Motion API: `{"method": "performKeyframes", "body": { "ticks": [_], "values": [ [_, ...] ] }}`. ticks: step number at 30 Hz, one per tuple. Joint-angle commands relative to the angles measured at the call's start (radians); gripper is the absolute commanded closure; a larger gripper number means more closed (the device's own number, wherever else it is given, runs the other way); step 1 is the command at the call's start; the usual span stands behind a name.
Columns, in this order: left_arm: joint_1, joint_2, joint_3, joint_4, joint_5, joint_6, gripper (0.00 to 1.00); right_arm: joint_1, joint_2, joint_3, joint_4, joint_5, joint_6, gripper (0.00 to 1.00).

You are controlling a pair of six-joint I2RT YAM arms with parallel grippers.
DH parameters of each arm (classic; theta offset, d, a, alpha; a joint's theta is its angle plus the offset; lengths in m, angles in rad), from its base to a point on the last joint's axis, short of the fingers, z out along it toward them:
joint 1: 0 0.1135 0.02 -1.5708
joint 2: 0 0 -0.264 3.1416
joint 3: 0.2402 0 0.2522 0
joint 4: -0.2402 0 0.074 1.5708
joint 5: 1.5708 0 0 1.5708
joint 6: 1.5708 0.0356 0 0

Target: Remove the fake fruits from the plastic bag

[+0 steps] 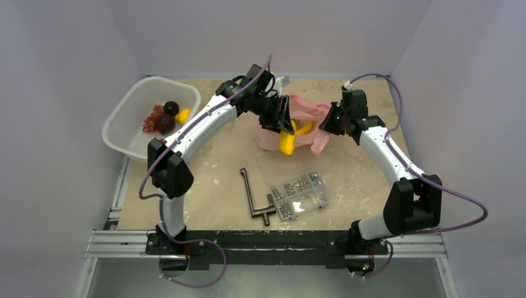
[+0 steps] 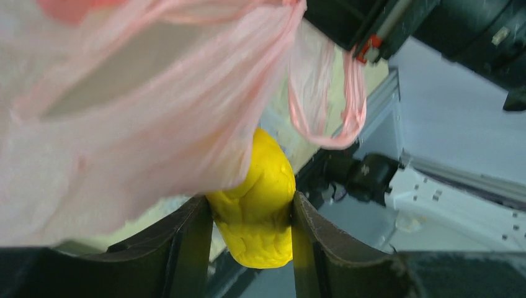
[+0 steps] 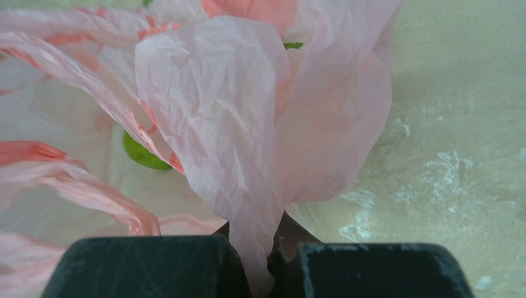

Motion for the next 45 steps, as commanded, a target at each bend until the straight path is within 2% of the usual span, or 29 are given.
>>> {"method": "performKeyframes", "body": {
  "ticks": [1,4,5,7,11,14,18,24,30,32,35,41,45],
  "values": [
    [0.005,0.124,0.278,0.065,-0.136,0.028,1.0,-0.068,0.033,0.136,-0.015,-0.082,0.133,1.0],
    [0.013,0.247,0.511,0.021,-0.188,0.015,1.0,-0.102,0.084,0.228,-0.033,-0.118,0.176,1.0],
    [0.023,0.268,0.548,0.052,-0.171,-0.016,1.0,-0.104,0.104,0.27,-0.047,-0.117,0.177,1.0],
    [0.05,0.268,0.516,0.156,-0.132,-0.117,1.0,-0.105,0.148,0.337,-0.067,-0.118,0.172,1.0],
    [0.13,0.234,0.295,0.468,0.029,-0.395,1.0,-0.104,0.185,0.368,-0.073,-0.137,0.146,1.0],
    [0.161,0.297,0.312,0.559,0.221,-0.526,1.0,-0.104,0.178,0.318,-0.044,-0.124,0.148,1.0],
    [0.162,0.341,0.454,0.544,0.295,-0.527,1.0,-0.106,0.194,0.298,-0.039,-0.088,0.143,1.0],
    [0.191,0.166,0.357,0.518,0.251,-0.479,1.0,-0.109,0.232,0.339,-0.049,-0.05,0.163,1.0],
    [0.333,-0.021,0.217,0.189,0.098,-0.262,1.0,-0.133,0.268,0.426,-0.106,0.037,0.136,1.0],
    [0.392,-0.078,0.176,0.059,0.008,-0.184,1.0,-0.153,0.278,0.458,-0.143,0.062,0.125,1.0],
    [0.491,-0.156,0.096,-0.051,-0.146,-0.102,1.0,-0.176,0.278,0.49,-0.211,0.094,0.102,1.0],
    [0.652,-0.252,-0.019,-0.133,-0.396,-0.072,1.0,-0.176,0.188,0.401,-0.239,0.15,0.064,1.0],
    [0.739,-0.246,-0.037,-0.155,-0.534,-0.072,1.0,-0.247,0.168,0.395,-0.263,0.151,0.051,1.0]
  ]
}}
